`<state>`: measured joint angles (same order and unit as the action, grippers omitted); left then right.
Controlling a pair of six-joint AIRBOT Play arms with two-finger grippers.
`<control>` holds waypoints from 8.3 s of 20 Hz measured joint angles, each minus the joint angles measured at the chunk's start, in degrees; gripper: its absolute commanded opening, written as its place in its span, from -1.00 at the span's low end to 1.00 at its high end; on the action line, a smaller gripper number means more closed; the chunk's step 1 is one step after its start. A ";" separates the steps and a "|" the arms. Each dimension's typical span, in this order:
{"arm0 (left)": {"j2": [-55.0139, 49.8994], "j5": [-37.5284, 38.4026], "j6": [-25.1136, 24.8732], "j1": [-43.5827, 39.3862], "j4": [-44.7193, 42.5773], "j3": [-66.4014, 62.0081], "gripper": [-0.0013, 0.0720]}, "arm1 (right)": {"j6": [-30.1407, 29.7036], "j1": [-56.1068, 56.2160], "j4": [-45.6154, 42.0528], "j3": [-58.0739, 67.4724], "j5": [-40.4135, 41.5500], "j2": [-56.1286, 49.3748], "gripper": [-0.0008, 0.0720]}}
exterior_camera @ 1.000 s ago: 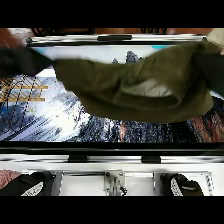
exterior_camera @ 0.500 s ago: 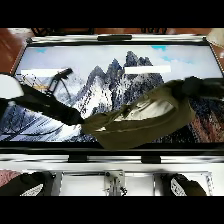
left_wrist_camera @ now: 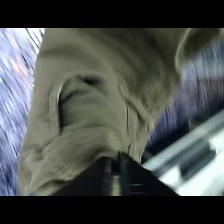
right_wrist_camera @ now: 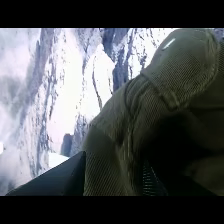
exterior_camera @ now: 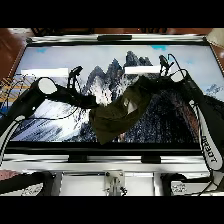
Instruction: Fold the shirts.
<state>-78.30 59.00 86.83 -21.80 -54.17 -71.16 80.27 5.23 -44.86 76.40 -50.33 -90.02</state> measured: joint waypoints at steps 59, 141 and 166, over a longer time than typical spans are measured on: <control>-2.64 2.27 -19.47 -3.04 -12.33 2.34 -0.81 | 25.70 44.65 23.76 -39.26 37.33 13.75 -0.79; -9.88 -0.07 -6.56 18.47 -0.24 5.88 0.83 | 8.07 40.92 11.69 -24.74 14.32 8.20 0.74; -7.21 -6.51 -10.23 16.46 10.29 4.87 -0.81 | 6.91 39.93 12.68 -24.61 20.50 8.87 -0.79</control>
<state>-85.52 52.49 76.60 -5.34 -43.88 -66.28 87.18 45.17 -32.18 51.79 -29.82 -81.14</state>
